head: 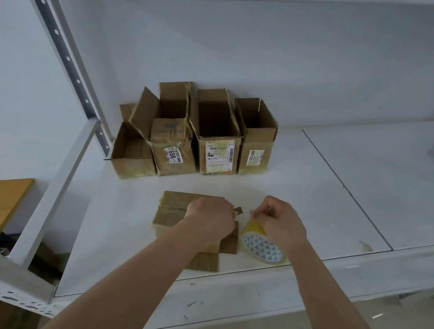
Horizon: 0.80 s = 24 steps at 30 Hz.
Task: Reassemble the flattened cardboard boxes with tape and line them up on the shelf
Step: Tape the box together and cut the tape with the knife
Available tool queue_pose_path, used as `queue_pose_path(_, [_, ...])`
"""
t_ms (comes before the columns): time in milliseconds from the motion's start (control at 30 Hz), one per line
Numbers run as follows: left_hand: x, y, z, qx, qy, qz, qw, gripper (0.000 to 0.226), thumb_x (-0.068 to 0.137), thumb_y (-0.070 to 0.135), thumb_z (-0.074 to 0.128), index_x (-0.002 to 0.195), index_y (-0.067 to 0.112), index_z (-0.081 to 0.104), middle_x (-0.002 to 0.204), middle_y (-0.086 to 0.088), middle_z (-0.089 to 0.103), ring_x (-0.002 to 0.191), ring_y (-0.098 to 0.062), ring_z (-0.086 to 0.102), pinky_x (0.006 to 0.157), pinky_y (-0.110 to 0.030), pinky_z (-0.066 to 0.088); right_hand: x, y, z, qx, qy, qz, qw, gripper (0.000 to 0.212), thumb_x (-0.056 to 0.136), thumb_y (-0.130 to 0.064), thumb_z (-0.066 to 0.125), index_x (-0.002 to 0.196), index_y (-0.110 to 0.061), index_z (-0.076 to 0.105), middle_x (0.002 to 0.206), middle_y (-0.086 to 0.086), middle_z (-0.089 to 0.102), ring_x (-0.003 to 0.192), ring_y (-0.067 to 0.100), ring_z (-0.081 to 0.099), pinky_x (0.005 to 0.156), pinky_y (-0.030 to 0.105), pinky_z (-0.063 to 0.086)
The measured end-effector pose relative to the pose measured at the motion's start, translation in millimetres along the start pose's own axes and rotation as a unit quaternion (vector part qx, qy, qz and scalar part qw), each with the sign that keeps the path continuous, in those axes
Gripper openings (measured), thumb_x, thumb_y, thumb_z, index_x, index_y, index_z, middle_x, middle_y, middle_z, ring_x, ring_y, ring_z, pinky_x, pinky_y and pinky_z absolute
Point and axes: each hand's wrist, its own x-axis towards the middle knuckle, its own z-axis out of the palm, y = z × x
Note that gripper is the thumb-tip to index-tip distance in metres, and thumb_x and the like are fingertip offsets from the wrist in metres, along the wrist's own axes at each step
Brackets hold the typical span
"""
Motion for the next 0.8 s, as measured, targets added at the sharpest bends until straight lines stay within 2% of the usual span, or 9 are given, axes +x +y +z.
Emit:
queue_pose_path(133, [-5.1, -7.9, -2.7, -0.038, 0.019, 0.049, 0.998, 0.040, 0.107, 0.029, 0.026, 0.105, 0.010, 0.061, 0.102, -0.007, 0.061, 0.097, -0.025, 0.059, 0.088, -0.035, 0.047, -1.9, 11.0, -10.7, -0.018, 0.019, 0.033, 0.999, 0.024, 0.089, -0.044, 0.062, 0.074, -0.027, 0.055, 0.078, -0.012, 0.063, 0.071, 0.006, 0.058, 0.058, 0.025, 0.037])
queue_pose_path(233, [-12.6, -24.7, 5.0, -0.180, 0.053, 0.063, 0.980, 0.034, 0.106, 0.031, 0.032, 0.088, 0.012, 0.055, 0.087, -0.006, 0.063, 0.080, -0.019, 0.059, 0.077, -0.033, 0.045, -2.9, 15.7, -13.4, -0.021, 0.020, 0.042, 0.999, 0.025, 0.089, -0.046, 0.061, 0.075, -0.026, 0.055, 0.080, -0.012, 0.063, 0.072, 0.004, 0.057, 0.057, 0.024, 0.035])
queue_pose_path(333, [-20.1, -32.5, 14.8, -0.434, 0.080, -0.007, 0.898, 0.030, 0.105, 0.025, 0.038, 0.085, 0.010, 0.054, 0.074, -0.005, 0.064, 0.060, -0.008, 0.059, 0.067, -0.031, 0.052, -4.6, 13.4, -8.9, -0.053, 0.025, 0.036, 0.998, 0.024, 0.090, -0.046, 0.059, 0.077, -0.027, 0.055, 0.078, -0.014, 0.062, 0.070, 0.004, 0.057, 0.057, 0.023, 0.036])
queue_pose_path(367, [-19.8, -32.0, 17.9, -0.474, 0.102, -0.038, 0.874, 0.029, 0.105, 0.024, 0.039, 0.087, 0.008, 0.053, 0.072, -0.004, 0.063, 0.058, -0.009, 0.058, 0.065, -0.032, 0.053, -5.1, 12.2, -7.3, -0.067, 0.028, 0.033, 0.997, 0.023, 0.090, -0.047, 0.058, 0.077, -0.027, 0.054, 0.078, -0.015, 0.062, 0.069, 0.004, 0.058, 0.058, 0.023, 0.036])
queue_pose_path(400, [-18.5, -30.1, 20.4, -0.472, 0.126, -0.068, 0.870, 0.027, 0.105, 0.025, 0.039, 0.091, 0.006, 0.053, 0.075, -0.004, 0.062, 0.062, -0.013, 0.059, 0.065, -0.036, 0.053, -5.5, 11.3, -6.1, -0.077, 0.030, 0.031, 0.996, 0.023, 0.090, -0.047, 0.057, 0.077, -0.028, 0.054, 0.078, -0.015, 0.063, 0.069, 0.005, 0.059, 0.058, 0.024, 0.038])
queue_pose_path(467, [-14.8, -21.8, 24.7, -0.396, 0.175, -0.121, 0.893, 0.027, 0.104, 0.032, 0.040, 0.105, 0.007, 0.049, 0.087, -0.004, 0.062, 0.078, -0.023, 0.061, 0.068, -0.040, 0.050, -5.5, 9.9, -5.5, -0.085, 0.032, 0.026, 0.995, 0.023, 0.091, -0.048, 0.057, 0.077, -0.029, 0.054, 0.079, -0.017, 0.062, 0.071, 0.004, 0.059, 0.060, 0.025, 0.040])
queue_pose_path(533, [-12.0, -10.3, 26.5, -0.330, 0.207, -0.160, 0.907, 0.030, 0.101, 0.039, 0.045, 0.113, 0.012, 0.043, 0.093, -0.001, 0.061, 0.088, -0.029, 0.064, 0.066, -0.035, 0.047, -5.5, 8.8, -5.2, -0.094, 0.032, 0.022, 0.995, 0.023, 0.091, -0.047, 0.057, 0.076, -0.030, 0.053, 0.078, -0.018, 0.062, 0.072, 0.003, 0.058, 0.061, 0.025, 0.039])
queue_pose_path(700, [2.1, 10.8, 27.1, -0.152, 0.163, -0.210, 0.952, 0.047, 0.092, 0.043, 0.061, 0.117, 0.015, 0.033, 0.094, -0.002, 0.066, 0.084, -0.027, 0.068, 0.046, -0.027, 0.032, -5.6, 7.7, -2.4, -0.117, 0.037, 0.012, 0.992, 0.021, 0.092, -0.043, 0.055, 0.076, -0.031, 0.051, 0.077, -0.020, 0.059, 0.073, 0.004, 0.058, 0.059, 0.024, 0.039])
queue_pose_path(800, [8.8, 10.3, 25.9, -0.117, 0.139, -0.204, 0.962, 0.037, 0.092, 0.030, 0.062, 0.117, 0.013, 0.041, 0.099, -0.004, 0.066, 0.088, -0.027, 0.067, 0.046, -0.028, 0.031, -4.7, 7.2, -1.1, -0.128, 0.037, 0.011, 0.991, 0.022, 0.093, -0.044, 0.054, 0.075, -0.032, 0.050, 0.077, -0.019, 0.058, 0.076, 0.008, 0.059, 0.062, 0.025, 0.042])
